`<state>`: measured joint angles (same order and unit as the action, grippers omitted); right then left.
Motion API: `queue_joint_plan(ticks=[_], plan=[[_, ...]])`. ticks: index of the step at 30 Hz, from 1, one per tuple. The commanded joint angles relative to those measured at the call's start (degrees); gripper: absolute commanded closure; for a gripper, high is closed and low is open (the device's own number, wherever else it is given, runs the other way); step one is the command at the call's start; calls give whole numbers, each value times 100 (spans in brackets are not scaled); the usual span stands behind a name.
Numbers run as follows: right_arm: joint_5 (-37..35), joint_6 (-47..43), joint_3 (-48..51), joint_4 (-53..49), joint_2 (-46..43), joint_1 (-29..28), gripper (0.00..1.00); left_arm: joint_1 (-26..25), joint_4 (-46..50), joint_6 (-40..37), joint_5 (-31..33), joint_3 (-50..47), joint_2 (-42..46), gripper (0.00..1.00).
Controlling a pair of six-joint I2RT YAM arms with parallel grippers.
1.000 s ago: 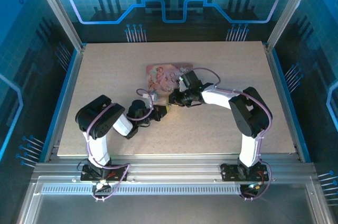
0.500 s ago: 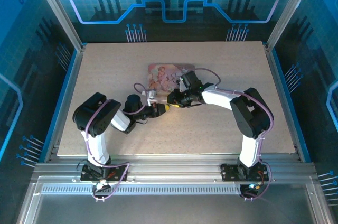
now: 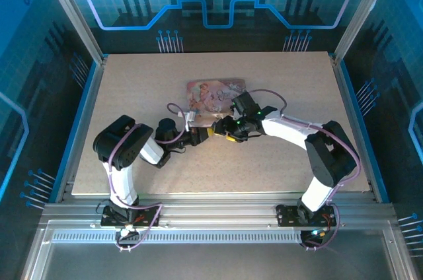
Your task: Unlock the padlock with the key
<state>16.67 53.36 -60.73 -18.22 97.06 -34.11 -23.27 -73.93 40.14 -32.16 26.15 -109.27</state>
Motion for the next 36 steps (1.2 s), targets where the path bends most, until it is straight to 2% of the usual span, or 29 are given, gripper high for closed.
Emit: queue_joint_plan(ticks=[1,11,17,21,36], plan=[[-136,189,54,-218,-125,-136,45,-35,-583,-283,188,-29,-111,100],[-398,540,25,231,-148,-359,45,-225,-465,-547,511,-188,-156,100],[-860,956,230,697,25,-396,52,-373,-623,-428,628,-263,-173,100],[-903,1140,313,1095,207,-418,53,-459,-622,-428,685,-285,-174,100],[-1060,1277,42,1125,639,-475,51,-466,-623,-460,717,-382,-88,100]])
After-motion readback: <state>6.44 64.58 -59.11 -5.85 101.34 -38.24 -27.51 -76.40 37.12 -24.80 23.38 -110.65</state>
